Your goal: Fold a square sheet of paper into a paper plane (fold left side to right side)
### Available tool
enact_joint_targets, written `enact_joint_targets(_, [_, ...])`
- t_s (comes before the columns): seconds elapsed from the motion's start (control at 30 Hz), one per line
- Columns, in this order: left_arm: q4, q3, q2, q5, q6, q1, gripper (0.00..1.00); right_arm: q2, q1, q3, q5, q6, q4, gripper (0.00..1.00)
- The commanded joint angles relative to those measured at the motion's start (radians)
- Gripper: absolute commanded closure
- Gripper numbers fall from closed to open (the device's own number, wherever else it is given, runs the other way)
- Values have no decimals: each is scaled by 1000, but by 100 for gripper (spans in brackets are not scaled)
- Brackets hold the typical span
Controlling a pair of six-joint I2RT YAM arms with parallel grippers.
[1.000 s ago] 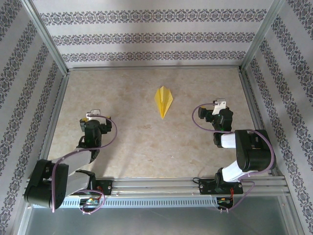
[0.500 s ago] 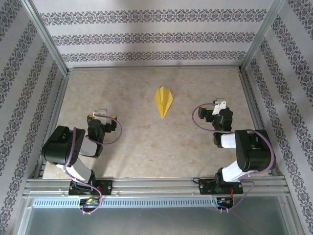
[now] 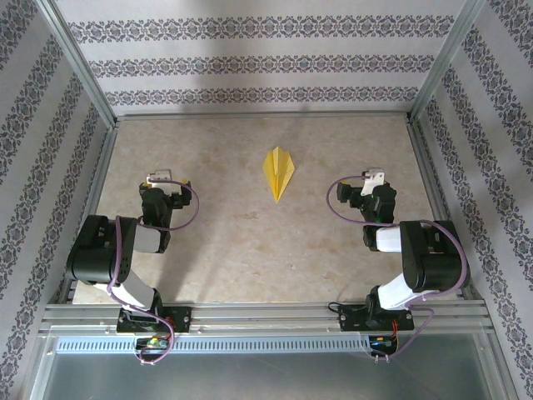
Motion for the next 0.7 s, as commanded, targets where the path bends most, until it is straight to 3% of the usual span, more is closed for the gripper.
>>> enact_joint_targets(0.0, [-21,-10,-6,-7,-24,11,0,-7,9,17,12,-10,8,2])
enact_joint_targets(0.67, [-36,-4,-8,-2,-24,11,0,-5,12,20,18,-13,3,2])
